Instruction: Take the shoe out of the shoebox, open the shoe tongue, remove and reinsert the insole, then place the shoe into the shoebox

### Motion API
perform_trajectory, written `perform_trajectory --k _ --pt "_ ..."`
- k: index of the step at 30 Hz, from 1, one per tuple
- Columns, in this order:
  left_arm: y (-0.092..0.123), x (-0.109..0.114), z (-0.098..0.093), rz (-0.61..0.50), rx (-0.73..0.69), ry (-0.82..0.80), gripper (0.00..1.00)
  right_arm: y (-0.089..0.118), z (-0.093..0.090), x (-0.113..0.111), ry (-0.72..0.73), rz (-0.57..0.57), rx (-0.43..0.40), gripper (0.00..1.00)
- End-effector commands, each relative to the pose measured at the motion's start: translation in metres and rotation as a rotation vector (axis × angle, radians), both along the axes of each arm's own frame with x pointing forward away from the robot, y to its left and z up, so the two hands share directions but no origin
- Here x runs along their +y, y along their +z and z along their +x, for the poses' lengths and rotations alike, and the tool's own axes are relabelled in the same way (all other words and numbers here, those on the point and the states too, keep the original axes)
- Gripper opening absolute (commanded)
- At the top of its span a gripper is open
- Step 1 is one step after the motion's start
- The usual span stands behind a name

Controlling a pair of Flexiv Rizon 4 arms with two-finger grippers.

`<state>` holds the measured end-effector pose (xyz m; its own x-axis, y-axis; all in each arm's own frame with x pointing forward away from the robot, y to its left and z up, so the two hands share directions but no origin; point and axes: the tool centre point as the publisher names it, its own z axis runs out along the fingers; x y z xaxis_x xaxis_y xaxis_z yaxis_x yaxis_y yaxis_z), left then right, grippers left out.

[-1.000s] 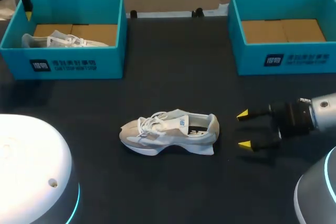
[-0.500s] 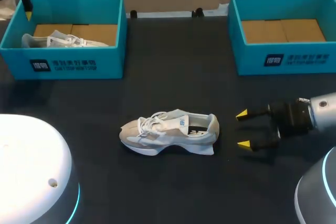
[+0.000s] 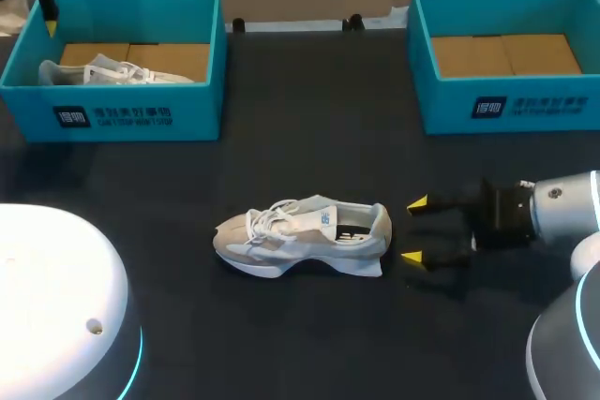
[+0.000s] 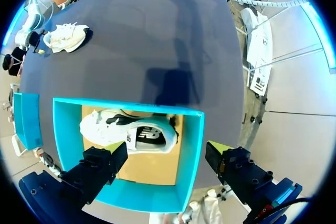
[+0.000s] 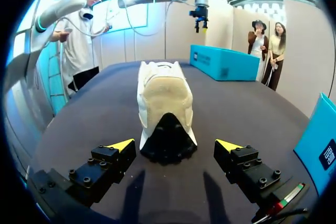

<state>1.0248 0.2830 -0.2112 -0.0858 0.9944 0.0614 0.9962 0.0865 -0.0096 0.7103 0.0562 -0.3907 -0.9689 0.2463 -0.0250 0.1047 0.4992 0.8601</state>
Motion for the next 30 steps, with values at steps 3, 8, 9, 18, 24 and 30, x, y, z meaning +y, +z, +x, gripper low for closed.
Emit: perform_trajectory --k 3,8,9,18,24,30 --pt "0.000 0.000 -0.002 0.002 -0.003 0.000 1.00 -0.005 -0.001 0.019 -0.024 -0.014 0.003 1.00" --pt "0.000 0.000 -0.002 0.002 -0.003 0.000 1.00 -0.006 -0.002 0.030 -0.031 -0.011 -0.006 1.00" --pt "0.000 0.000 -0.002 0.002 -0.003 0.000 1.00 -0.006 -0.002 0.032 -0.030 -0.011 -0.007 1.00" --pt "0.000 0.000 -0.002 0.002 -0.003 0.000 1.00 -0.010 0.000 0.047 -0.027 0.014 -0.022 1.00" --pt "0.000 0.000 -0.002 0.002 -0.003 0.000 1.00 -0.014 0.003 0.057 0.003 0.026 -0.022 1.00" --pt "0.000 0.000 -0.002 0.002 -0.003 0.000 1.00 -0.017 0.008 0.065 0.034 0.035 -0.021 1.00"
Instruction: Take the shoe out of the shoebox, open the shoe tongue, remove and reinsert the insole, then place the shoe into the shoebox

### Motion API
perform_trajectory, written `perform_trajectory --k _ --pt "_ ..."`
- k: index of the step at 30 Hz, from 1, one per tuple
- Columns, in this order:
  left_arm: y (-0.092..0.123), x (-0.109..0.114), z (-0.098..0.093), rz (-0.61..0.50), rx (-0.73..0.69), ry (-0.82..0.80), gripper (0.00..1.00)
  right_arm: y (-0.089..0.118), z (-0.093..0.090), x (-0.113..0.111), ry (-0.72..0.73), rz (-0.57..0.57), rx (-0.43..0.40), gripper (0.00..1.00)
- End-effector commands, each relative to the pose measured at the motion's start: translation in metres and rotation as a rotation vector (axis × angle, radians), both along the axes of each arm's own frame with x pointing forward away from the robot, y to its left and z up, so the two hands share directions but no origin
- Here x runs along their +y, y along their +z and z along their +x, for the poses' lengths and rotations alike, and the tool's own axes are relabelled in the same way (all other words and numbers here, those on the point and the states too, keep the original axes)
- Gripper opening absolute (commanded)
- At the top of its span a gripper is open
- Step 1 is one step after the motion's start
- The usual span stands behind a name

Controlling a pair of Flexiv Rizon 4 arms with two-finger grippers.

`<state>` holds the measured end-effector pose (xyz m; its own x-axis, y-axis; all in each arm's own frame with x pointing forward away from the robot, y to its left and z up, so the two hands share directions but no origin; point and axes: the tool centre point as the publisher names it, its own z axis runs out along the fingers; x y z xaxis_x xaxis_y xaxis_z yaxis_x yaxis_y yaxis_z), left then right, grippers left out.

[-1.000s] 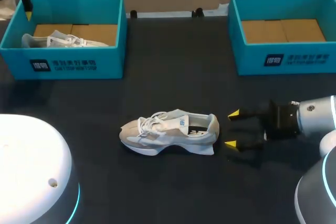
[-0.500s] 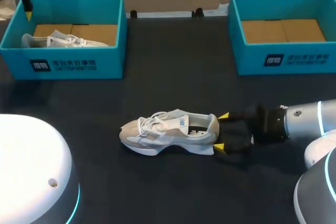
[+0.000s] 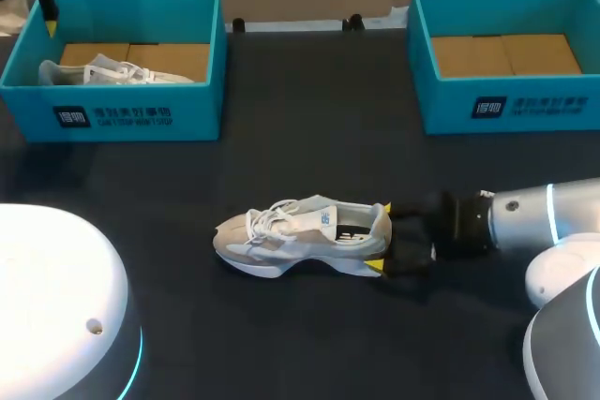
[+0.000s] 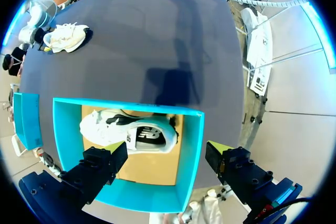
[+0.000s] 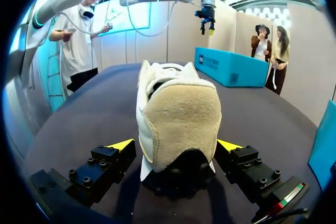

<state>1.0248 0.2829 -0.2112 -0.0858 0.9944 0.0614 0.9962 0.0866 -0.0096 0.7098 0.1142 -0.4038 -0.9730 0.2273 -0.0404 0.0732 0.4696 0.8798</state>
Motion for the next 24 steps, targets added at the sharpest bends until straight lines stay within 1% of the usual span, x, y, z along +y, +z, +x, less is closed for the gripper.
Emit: perform_trajectory --k 1,9,13,19,21,23,24 --pt "0.000 0.000 -0.002 0.002 -0.003 0.000 1.00 -0.004 0.010 0.008 0.015 0.000 0.003 1.00" --pt "0.000 0.000 -0.002 0.002 -0.003 0.000 1.00 -0.011 0.015 0.020 0.052 0.019 0.011 1.00" --pt "0.000 0.000 -0.002 0.002 -0.003 0.000 1.00 -0.015 0.015 0.026 0.067 0.026 0.019 1.00" --pt "0.000 0.000 -0.002 0.002 -0.003 0.000 1.00 -0.019 0.013 0.029 0.080 0.036 0.028 1.00" --pt "0.000 0.000 -0.002 0.002 -0.003 0.000 1.00 -0.020 0.013 0.029 0.081 0.036 0.029 0.44" --pt "0.000 0.000 -0.002 0.002 -0.003 0.000 1.00 -0.019 0.012 0.028 0.083 0.035 0.031 0.13" --pt "0.000 0.000 -0.002 0.002 -0.003 0.000 1.00 -0.019 0.012 0.027 0.087 0.032 0.032 0.00"
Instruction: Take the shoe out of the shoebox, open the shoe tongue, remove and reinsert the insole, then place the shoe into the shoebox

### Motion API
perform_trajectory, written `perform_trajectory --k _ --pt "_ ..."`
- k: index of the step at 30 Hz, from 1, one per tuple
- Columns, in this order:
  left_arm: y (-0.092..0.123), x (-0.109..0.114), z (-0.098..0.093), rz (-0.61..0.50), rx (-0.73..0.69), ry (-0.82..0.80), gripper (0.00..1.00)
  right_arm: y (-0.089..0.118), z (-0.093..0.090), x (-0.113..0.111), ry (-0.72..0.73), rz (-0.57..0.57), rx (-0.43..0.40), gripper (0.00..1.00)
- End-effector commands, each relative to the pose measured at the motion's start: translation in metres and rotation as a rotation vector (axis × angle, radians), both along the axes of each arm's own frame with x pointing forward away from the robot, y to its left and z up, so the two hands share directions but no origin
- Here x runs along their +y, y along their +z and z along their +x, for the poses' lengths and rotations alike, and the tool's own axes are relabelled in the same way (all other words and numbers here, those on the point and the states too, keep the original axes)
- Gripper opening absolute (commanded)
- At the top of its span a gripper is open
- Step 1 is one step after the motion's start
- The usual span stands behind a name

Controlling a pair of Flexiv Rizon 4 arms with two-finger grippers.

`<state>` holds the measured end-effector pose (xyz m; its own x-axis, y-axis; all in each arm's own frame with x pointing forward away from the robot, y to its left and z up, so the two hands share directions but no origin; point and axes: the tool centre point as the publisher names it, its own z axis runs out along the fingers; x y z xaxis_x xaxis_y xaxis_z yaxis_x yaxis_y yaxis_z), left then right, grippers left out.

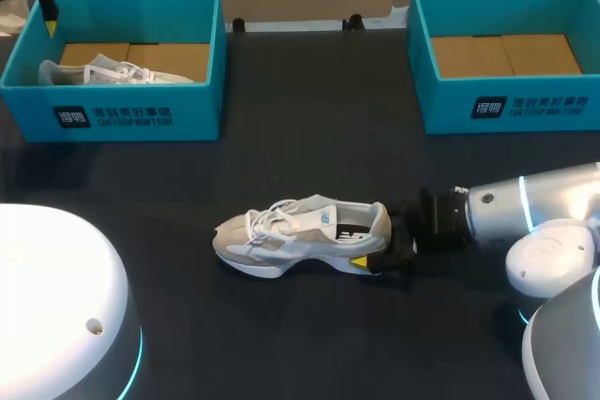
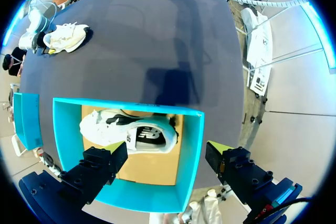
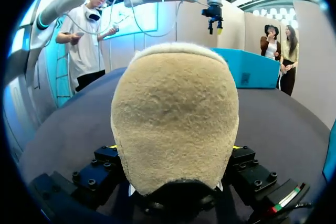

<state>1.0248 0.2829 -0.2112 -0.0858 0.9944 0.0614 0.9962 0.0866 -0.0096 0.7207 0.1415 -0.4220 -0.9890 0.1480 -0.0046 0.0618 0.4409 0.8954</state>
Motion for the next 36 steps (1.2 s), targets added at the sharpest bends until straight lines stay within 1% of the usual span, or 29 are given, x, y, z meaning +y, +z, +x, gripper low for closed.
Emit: perform_trajectory --k 1,9,16,21,36 --pt "0.000 0.000 -0.002 0.002 -0.003 0.000 1.00 0.000 0.002 -0.001 0.010 -0.010 0.003 0.00" --pt "0.000 0.000 -0.002 0.002 -0.003 0.000 1.00 0.006 0.009 -0.015 0.064 -0.033 0.006 0.00" --pt "0.000 0.000 -0.002 0.002 -0.003 0.000 1.00 0.003 0.015 -0.026 0.076 -0.045 0.016 0.00" --pt "0.000 0.000 -0.002 0.002 -0.003 0.000 1.00 -0.002 0.017 -0.025 0.108 -0.043 0.035 0.00" --pt "0.000 0.000 -0.002 0.002 -0.003 0.000 1.00 -0.002 0.017 -0.025 0.108 -0.043 0.035 0.00"
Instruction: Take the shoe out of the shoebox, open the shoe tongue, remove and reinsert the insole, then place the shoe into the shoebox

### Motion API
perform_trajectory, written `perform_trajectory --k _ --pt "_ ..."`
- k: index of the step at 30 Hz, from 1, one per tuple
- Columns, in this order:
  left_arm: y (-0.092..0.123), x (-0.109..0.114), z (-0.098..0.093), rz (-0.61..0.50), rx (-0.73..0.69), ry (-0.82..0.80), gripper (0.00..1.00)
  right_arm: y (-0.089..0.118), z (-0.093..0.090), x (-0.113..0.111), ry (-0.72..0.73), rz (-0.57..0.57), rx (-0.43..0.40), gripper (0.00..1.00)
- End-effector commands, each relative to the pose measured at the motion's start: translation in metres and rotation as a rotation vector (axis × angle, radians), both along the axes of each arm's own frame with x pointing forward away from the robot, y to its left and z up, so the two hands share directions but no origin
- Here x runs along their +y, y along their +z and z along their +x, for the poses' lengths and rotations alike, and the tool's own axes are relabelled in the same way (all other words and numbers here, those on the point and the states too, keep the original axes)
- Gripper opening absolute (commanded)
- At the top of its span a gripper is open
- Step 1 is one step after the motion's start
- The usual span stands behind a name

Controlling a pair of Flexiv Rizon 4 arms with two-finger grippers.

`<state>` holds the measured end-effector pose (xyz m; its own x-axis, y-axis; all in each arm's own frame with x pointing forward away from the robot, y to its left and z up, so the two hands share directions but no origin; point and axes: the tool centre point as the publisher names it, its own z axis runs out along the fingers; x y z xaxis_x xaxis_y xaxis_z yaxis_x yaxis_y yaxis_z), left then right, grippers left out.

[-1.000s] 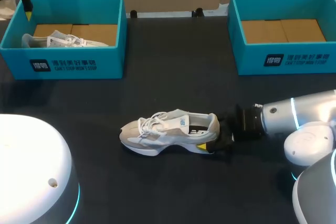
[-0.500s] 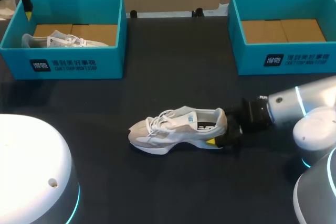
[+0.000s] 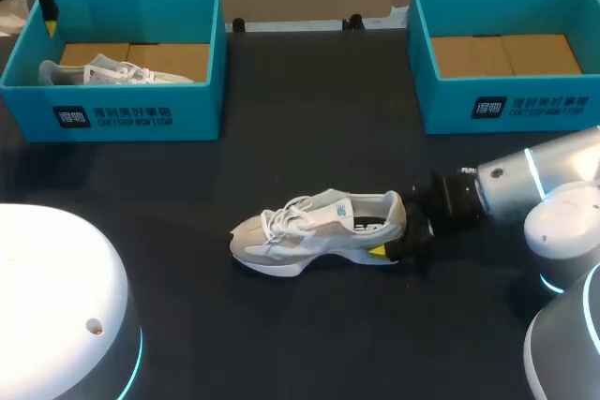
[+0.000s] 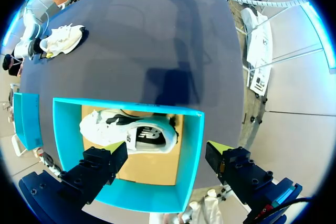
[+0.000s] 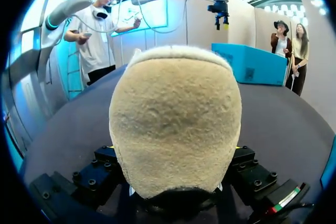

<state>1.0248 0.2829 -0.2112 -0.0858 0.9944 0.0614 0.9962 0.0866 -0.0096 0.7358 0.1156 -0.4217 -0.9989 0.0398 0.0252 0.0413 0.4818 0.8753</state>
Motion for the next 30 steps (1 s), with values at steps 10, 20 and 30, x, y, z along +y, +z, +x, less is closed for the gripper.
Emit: perform_trajectory --k 10,20,30 --pt "0.002 -0.022 -0.017 -0.051 0.108 0.412 1.00 -0.003 0.002 0.001 -0.001 -0.004 0.001 0.00" --pt "0.011 -0.046 -0.067 -0.052 0.094 0.968 1.00 -0.003 0.002 0.001 -0.001 -0.004 0.001 0.00" --pt "0.011 -0.107 -0.113 0.101 0.064 1.540 1.00 -0.003 0.002 0.001 -0.001 -0.004 0.001 0.00"
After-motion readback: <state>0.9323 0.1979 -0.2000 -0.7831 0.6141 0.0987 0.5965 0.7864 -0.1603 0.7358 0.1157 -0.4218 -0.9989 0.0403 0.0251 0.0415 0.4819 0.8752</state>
